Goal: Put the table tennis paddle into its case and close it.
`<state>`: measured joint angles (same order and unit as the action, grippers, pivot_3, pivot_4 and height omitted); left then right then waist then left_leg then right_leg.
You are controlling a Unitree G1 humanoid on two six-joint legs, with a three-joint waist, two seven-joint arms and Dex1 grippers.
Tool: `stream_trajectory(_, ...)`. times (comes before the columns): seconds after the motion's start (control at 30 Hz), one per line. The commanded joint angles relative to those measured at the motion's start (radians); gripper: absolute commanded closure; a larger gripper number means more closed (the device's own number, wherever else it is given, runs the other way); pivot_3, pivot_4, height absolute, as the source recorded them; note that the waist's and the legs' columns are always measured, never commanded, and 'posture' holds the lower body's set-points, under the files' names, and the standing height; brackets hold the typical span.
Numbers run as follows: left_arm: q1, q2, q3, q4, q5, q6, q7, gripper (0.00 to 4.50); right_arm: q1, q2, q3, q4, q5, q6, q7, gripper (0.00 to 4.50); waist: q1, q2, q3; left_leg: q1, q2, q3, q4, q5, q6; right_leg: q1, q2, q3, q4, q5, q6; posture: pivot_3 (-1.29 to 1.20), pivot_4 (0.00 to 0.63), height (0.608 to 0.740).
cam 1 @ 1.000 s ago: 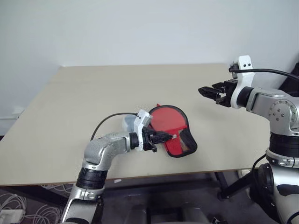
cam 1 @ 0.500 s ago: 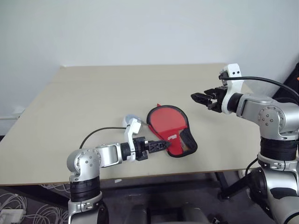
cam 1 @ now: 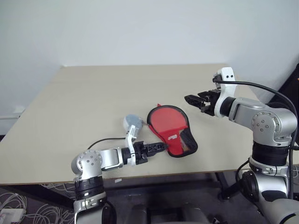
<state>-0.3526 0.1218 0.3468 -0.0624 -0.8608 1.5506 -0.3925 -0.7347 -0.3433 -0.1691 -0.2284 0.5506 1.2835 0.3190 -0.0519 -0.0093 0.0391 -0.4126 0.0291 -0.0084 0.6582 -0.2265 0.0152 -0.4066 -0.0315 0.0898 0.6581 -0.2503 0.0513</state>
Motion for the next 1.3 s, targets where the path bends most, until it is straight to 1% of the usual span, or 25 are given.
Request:
stream_trajectory(0.03,-0.028,-0.002,-0.034,0.017,0.003,-0.046,-0.020,0.12,-0.017,0.007,-0.027,-0.042,0.016,0.000,-0.017,0.79,0.000,0.000,0.000,0.000,0.000,0.000,0.000,0.000,0.000,0.000,0.000,0.000,0.000,0.000,0.000,0.00,0.000,0.740)
stream_trajectory(0.3,-0.042,-0.026,-0.115,0.081,0.029,-0.134,-0.034,0.12,-0.014,0.040,-0.024,-0.056,0.027,0.015,-0.040,0.79,0.000,0.000,0.000,0.000,0.000,0.000,0.000,0.000,0.000,0.000,0.000,0.000,0.000,0.000,0.000,0.00,0.000,0.740)
stream_trajectory(0.47,-0.060,-0.059,-0.128,0.116,0.032,-0.157,-0.015,0.12,-0.021,0.060,-0.022,-0.058,0.028,0.018,-0.046,0.79,0.001,0.000,0.000,0.000,0.000,0.000,0.000,0.000,0.000,0.000,0.000,0.000,0.000,0.000,0.000,0.00,0.000,0.740)
stream_trajectory(0.6,-0.086,-0.108,-0.100,0.150,0.034,-0.161,0.038,0.12,-0.019,0.071,-0.022,-0.061,0.029,0.022,-0.052,0.79,0.001,0.000,0.000,0.000,0.000,0.000,0.000,0.000,0.000,0.000,0.000,0.000,0.000,0.000,0.000,0.00,0.000,0.740)
stream_trajectory(0.7,-0.100,-0.126,-0.097,0.168,0.051,-0.167,0.071,0.12,-0.020,0.080,-0.021,-0.061,0.028,0.024,-0.057,0.79,0.002,0.000,0.000,0.000,0.000,0.000,0.000,0.000,0.000,0.000,0.000,0.000,0.000,0.000,0.000,0.00,0.000,0.740)
stream_trajectory(0.83,-0.126,-0.159,-0.063,0.208,0.072,-0.166,0.141,0.12,-0.025,0.089,-0.021,-0.062,0.029,0.029,-0.063,0.79,0.005,0.000,0.000,0.000,-0.001,0.000,0.001,0.000,0.000,0.001,0.000,0.000,0.000,0.000,0.000,0.00,0.000,0.740)
stream_trajectory(1.1,-0.126,-0.164,-0.029,0.197,0.097,-0.054,0.245,0.12,-0.033,0.089,-0.022,-0.060,0.030,0.038,-0.064,0.79,0.004,0.000,0.000,0.000,-0.001,-0.001,0.000,0.000,0.000,0.001,0.000,-0.001,-0.001,0.000,0.000,0.00,0.000,0.740)
stream_trajectory(1.2,-0.115,-0.144,-0.039,0.189,0.106,-0.015,0.249,0.68,-0.037,0.091,-0.022,-0.055,0.028,0.037,-0.066,0.79,0.003,0.000,0.000,0.000,-0.001,-0.001,0.000,0.000,0.000,0.001,0.000,-0.001,-0.001,0.000,0.000,0.00,0.000,0.740)
stream_trajectory(1.27,-0.110,-0.135,-0.040,0.191,0.115,0.004,0.255,1.38,-0.040,0.094,-0.023,-0.052,0.028,0.037,-0.067,0.79,-0.001,0.000,0.000,0.000,-0.001,-0.001,-0.001,0.000,0.000,0.001,0.000,-0.001,-0.001,0.000,0.000,0.00,0.000,0.740)
stream_trajectory(1.3,-0.107,-0.133,-0.040,0.190,0.117,0.010,0.255,1.80,-0.041,0.095,-0.023,-0.052,0.028,0.038,-0.068,0.79,-0.001,0.000,0.000,0.001,-0.001,-0.001,-0.002,0.000,0.000,0.000,0.000,0.000,-0.001,0.000,0.000,0.00,0.000,0.740)
